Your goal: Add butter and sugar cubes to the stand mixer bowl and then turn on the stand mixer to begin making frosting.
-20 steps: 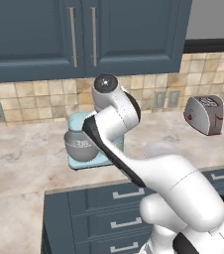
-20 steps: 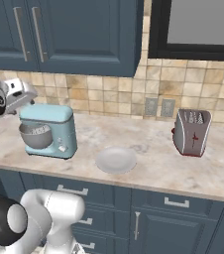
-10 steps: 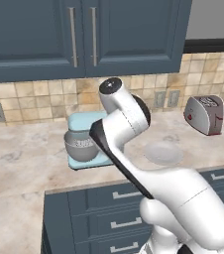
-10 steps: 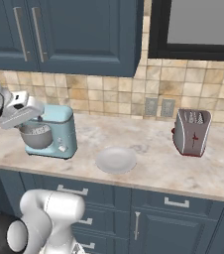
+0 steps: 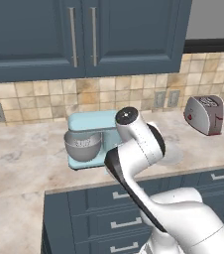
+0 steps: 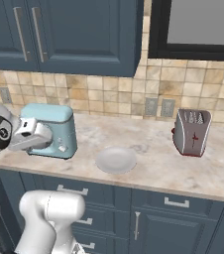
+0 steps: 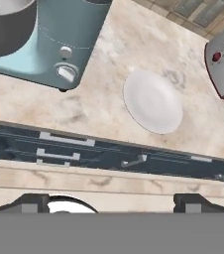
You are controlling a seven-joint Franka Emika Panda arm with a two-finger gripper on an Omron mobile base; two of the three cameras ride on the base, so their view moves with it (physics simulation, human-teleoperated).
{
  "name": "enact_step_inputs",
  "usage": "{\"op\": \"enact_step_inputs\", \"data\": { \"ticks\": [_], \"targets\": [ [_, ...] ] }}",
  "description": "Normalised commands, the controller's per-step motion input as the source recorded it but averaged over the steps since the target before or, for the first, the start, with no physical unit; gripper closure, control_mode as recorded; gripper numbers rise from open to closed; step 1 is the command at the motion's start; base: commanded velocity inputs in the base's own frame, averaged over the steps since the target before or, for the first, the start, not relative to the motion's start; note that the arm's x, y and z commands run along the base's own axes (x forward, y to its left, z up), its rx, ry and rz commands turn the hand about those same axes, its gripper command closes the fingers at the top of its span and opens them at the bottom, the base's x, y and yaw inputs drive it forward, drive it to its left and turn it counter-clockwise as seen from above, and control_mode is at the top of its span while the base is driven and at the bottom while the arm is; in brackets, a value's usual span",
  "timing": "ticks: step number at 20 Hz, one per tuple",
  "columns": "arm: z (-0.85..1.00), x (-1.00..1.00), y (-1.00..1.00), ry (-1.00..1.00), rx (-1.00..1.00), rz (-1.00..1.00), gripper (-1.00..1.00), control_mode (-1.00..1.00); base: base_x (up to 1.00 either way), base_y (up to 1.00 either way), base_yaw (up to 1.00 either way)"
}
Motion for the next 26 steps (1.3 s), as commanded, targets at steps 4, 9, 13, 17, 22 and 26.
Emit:
{"op": "enact_step_inputs", "data": {
  "ticks": [4,9,13,17,22,26],
  "targets": [
    [-0.57,0.01,0.0,-0.01,0.0,-0.06,-1.0,-1.0,0.0,0.0,0.0],
    [-0.35,0.1,0.05,0.0,0.0,-0.09,-1.0,-1.0,0.0,0.0,0.0],
    [-0.08,0.09,0.03,-0.01,0.0,-0.05,-1.0,-1.0,0.0,0.0,0.0],
    [0.0,0.33,0.18,0.0,0.0,-0.01,-1.0,-1.0,0.0,0.0,0.0],
    [0.0,0.44,0.09,0.0,0.0,0.0,-1.0,-1.0,0.0,0.0,0.0],
    [-0.12,0.39,0.0,0.05,0.0,0.0,-1.0,-1.0,0.0,0.0,0.0]
  ]
}}
